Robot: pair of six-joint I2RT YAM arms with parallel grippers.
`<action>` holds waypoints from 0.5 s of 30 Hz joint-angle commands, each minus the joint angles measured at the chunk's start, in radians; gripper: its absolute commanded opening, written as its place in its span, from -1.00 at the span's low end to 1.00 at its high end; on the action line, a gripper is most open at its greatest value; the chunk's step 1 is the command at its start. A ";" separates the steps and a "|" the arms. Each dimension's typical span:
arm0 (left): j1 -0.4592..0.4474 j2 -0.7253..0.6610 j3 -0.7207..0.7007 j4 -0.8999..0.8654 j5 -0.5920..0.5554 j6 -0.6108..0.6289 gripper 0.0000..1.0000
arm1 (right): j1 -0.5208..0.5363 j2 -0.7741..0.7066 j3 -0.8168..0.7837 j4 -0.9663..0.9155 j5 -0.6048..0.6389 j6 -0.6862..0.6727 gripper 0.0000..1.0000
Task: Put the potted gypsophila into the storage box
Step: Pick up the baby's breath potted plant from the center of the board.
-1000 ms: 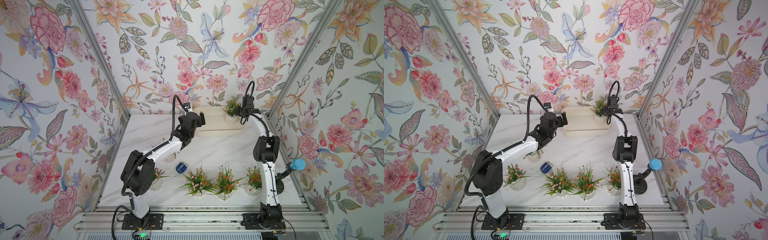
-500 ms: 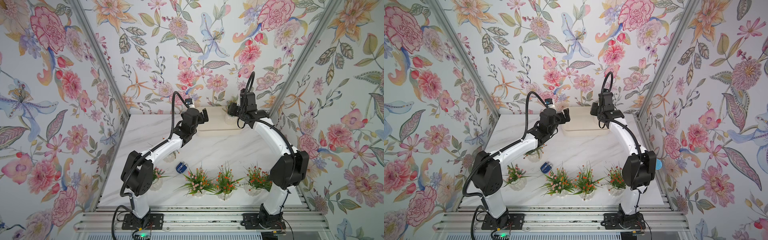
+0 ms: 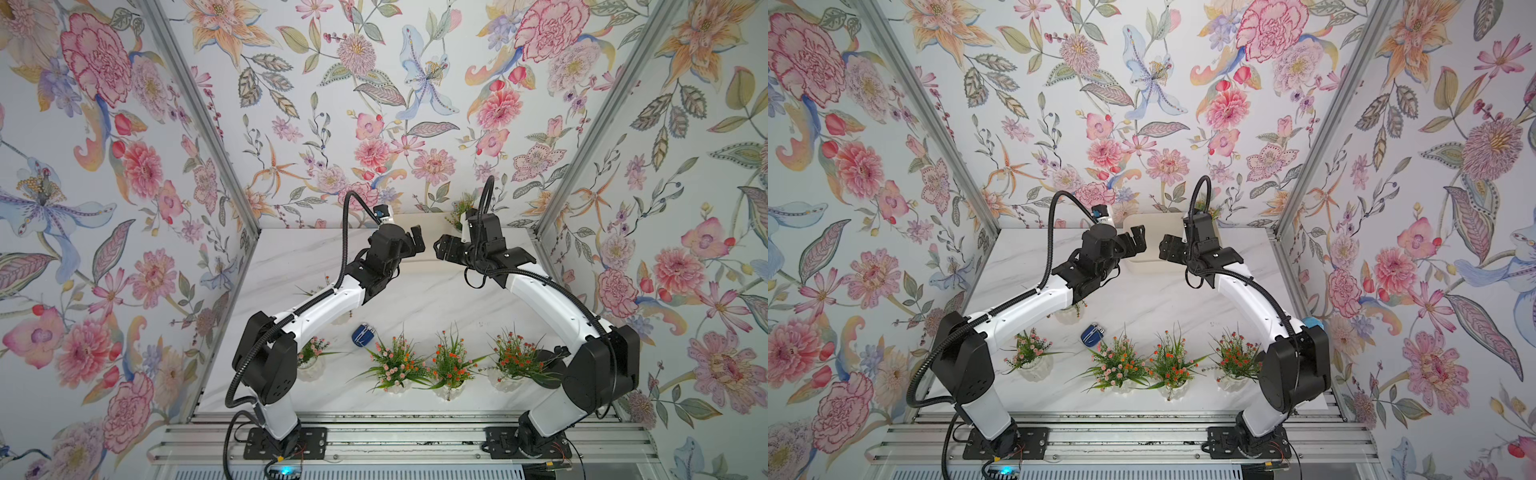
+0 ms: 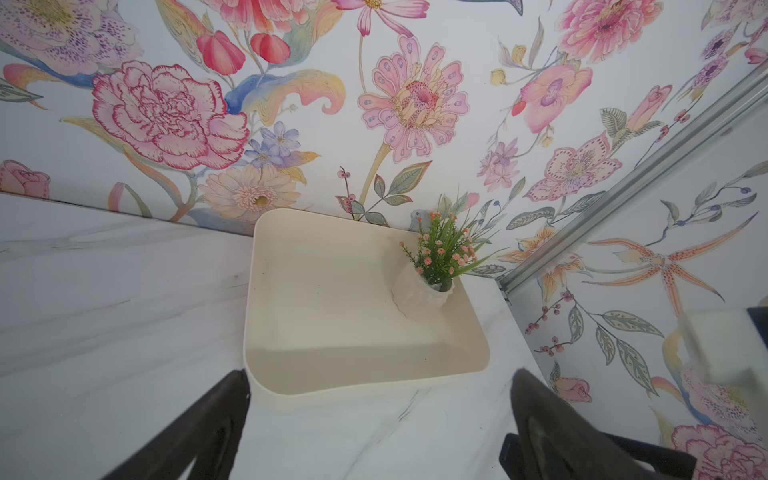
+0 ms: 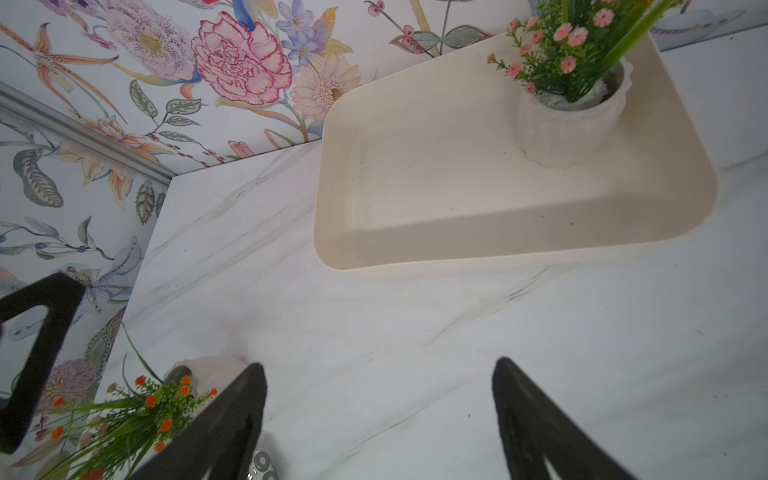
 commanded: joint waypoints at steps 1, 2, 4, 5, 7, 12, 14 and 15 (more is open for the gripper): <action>-0.034 -0.085 -0.119 0.190 -0.029 -0.020 0.99 | -0.024 -0.098 -0.048 0.059 -0.050 0.028 1.00; -0.041 -0.097 -0.154 0.246 -0.023 -0.014 0.99 | -0.033 -0.118 -0.063 0.065 -0.066 0.029 1.00; -0.054 -0.106 -0.196 0.307 -0.025 -0.015 0.99 | -0.043 -0.152 -0.095 0.072 -0.060 0.034 1.00; -0.060 -0.109 -0.203 0.301 -0.041 -0.026 0.99 | -0.046 -0.170 -0.115 0.073 -0.035 0.047 1.00; -0.071 -0.113 -0.203 0.268 -0.081 -0.040 0.99 | -0.059 -0.198 -0.153 0.070 -0.011 0.066 1.00; -0.085 -0.131 -0.215 0.324 -0.021 0.066 0.99 | -0.056 -0.207 -0.180 0.080 0.010 0.074 1.00; -0.079 -0.136 -0.187 0.259 -0.053 0.107 0.99 | -0.047 -0.184 -0.171 0.078 0.013 0.080 1.00; -0.069 -0.141 -0.171 0.211 -0.081 0.128 0.99 | -0.043 -0.166 -0.158 0.066 0.019 0.087 1.00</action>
